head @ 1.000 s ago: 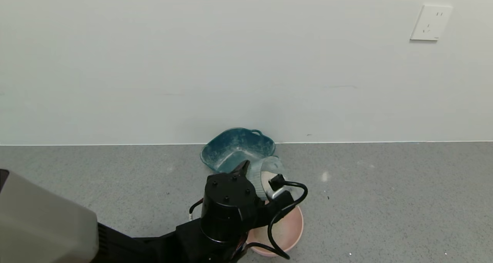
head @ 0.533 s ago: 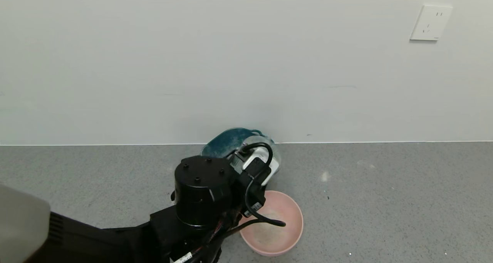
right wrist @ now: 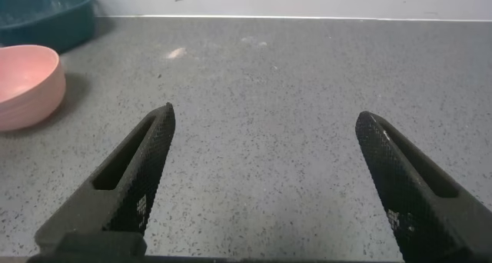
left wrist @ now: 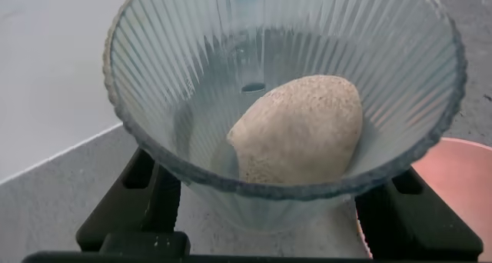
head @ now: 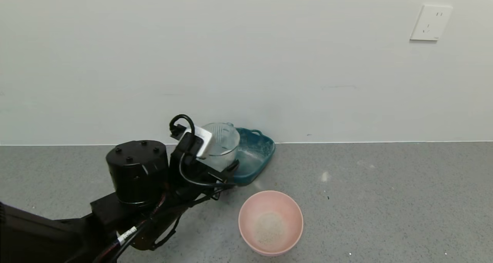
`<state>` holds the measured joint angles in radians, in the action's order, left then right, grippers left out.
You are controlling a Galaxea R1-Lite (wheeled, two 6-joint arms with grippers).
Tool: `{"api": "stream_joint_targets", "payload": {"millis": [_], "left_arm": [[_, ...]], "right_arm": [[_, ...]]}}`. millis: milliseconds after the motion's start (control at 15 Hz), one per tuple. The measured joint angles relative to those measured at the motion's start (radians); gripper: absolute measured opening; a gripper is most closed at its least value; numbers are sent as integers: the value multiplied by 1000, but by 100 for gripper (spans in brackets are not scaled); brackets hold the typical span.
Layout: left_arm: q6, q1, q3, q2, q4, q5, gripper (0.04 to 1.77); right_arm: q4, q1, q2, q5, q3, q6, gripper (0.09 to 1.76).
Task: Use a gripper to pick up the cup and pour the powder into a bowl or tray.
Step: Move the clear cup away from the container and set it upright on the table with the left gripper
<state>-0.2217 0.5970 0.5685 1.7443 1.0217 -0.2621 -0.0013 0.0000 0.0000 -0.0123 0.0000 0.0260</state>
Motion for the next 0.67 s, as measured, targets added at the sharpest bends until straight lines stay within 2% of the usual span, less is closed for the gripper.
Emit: {"api": "stream_joint_targets", "payload": {"millis": [333,667], "left_arm": [[160,-175,-42,-20,-1,94,129],[204,-320,-44,-9,-2,141,129]], "right_arm": [[0,0,0,0,0,0,171],[0,0,0,0,0,0,171]]}}
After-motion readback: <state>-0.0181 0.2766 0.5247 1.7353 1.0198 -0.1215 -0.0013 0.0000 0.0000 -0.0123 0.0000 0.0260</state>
